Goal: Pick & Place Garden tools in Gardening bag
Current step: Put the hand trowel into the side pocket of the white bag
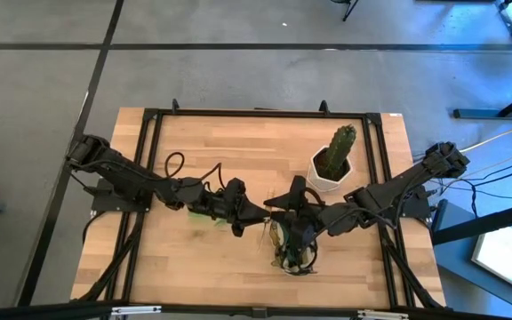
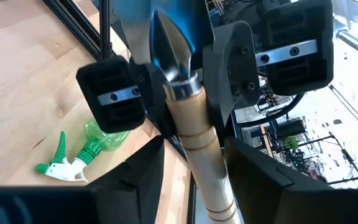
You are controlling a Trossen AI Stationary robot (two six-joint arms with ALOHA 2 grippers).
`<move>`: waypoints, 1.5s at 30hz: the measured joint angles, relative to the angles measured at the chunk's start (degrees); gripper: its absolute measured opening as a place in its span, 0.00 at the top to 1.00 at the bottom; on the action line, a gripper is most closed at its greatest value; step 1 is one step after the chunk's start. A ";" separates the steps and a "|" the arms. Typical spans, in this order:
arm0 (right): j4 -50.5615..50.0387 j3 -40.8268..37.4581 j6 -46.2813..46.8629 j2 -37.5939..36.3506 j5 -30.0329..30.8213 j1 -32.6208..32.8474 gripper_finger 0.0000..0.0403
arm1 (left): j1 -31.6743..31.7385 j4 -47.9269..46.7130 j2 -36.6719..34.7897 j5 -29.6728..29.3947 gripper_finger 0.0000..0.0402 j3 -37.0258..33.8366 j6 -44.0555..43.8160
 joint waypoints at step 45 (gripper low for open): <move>-6.13 -0.09 44.31 -8.63 -13.03 0.50 0.84 | 0.50 5.47 -1.51 -9.26 0.60 0.00 16.41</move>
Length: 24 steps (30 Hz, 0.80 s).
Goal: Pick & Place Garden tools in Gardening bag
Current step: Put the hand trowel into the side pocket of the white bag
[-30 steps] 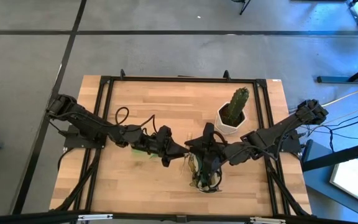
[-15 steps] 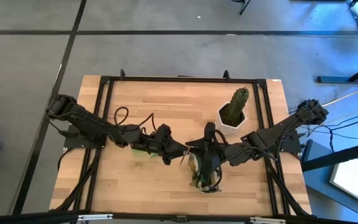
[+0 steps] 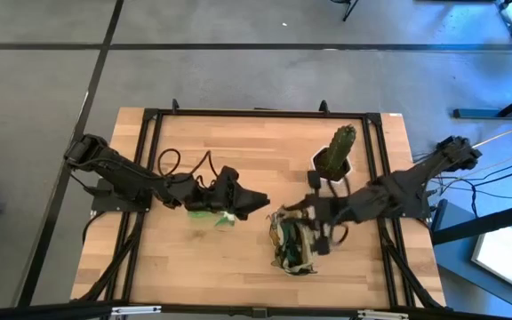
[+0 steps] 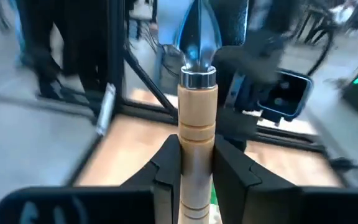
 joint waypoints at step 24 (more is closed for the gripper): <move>-4.99 -7.31 23.41 -13.04 -16.61 10.46 0.84 | -5.86 -13.51 0.37 -25.00 0.60 0.00 30.14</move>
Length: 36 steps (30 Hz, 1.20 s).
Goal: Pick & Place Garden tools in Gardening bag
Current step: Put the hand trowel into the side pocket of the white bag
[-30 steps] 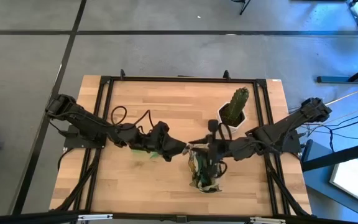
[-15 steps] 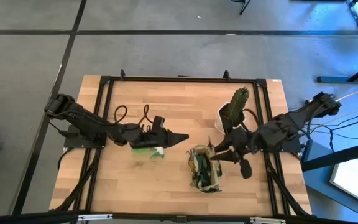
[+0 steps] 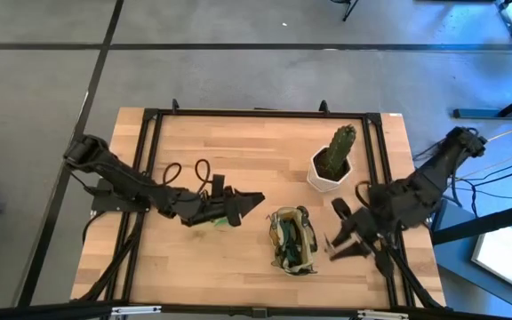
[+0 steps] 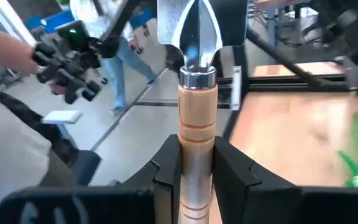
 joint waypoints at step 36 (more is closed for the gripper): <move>43.74 -47.07 16.45 -8.38 43.58 11.12 0.84 | 3.14 0.15 9.97 5.86 0.61 9.71 -1.73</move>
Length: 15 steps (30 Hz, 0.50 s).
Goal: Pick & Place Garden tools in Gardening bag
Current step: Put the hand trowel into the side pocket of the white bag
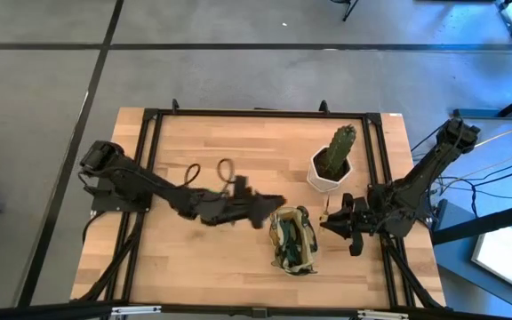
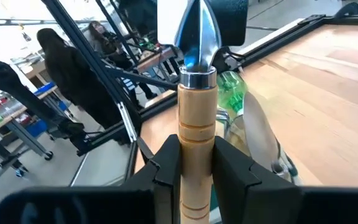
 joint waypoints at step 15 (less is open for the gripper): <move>-0.99 -0.04 1.92 0.02 -2.63 -0.28 0.84 | 4.54 -52.20 18.56 3.11 0.74 48.00 5.72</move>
